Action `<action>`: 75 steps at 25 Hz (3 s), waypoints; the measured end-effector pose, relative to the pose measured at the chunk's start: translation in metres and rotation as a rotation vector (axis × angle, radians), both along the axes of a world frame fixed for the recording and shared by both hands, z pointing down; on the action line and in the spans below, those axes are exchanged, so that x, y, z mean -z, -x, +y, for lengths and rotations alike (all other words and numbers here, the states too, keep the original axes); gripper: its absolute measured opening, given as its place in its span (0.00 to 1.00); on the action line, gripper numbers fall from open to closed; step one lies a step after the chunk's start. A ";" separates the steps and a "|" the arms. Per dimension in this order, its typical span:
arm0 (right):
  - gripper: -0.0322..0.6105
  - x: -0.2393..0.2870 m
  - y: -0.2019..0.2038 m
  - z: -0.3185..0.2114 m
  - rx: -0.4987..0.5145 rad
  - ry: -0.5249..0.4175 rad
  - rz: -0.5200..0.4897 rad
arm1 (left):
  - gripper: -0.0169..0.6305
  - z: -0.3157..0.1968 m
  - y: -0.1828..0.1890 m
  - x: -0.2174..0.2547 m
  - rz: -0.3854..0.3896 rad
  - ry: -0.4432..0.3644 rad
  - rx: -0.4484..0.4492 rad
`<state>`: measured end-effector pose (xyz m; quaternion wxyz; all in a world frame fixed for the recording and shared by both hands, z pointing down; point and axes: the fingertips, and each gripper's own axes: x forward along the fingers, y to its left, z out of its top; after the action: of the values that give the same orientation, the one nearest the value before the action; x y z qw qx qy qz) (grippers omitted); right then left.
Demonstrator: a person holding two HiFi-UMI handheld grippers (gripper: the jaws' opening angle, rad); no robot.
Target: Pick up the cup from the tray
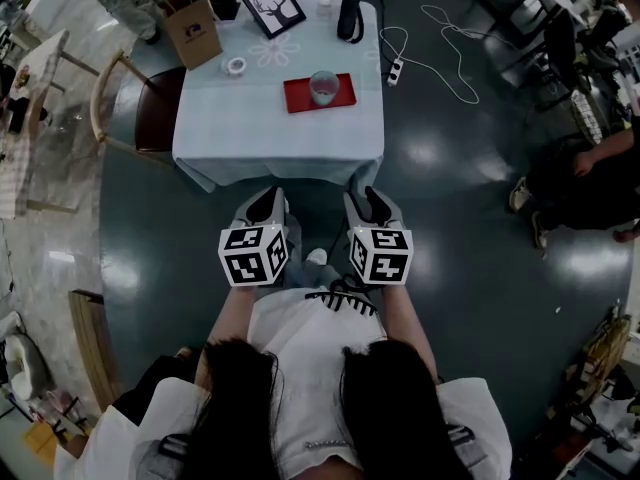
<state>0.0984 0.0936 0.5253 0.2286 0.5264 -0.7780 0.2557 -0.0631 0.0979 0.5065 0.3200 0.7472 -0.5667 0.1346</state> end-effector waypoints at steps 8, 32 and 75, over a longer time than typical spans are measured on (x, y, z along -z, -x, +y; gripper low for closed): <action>0.41 0.005 0.005 -0.028 -0.008 -0.028 -0.018 | 0.03 -0.030 0.006 -0.002 0.003 0.014 -0.005; 0.68 0.010 0.036 -0.104 0.015 -0.067 -0.044 | 0.03 -0.113 0.027 -0.009 -0.006 0.086 -0.059; 0.78 -0.078 0.069 -0.201 0.120 0.035 0.084 | 0.03 -0.181 0.034 -0.039 -0.131 0.251 -0.070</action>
<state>0.0292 -0.1077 0.6037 0.2849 0.4849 -0.7934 0.2327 -0.0976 -0.0831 0.5455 0.3682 0.7105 -0.5385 0.2638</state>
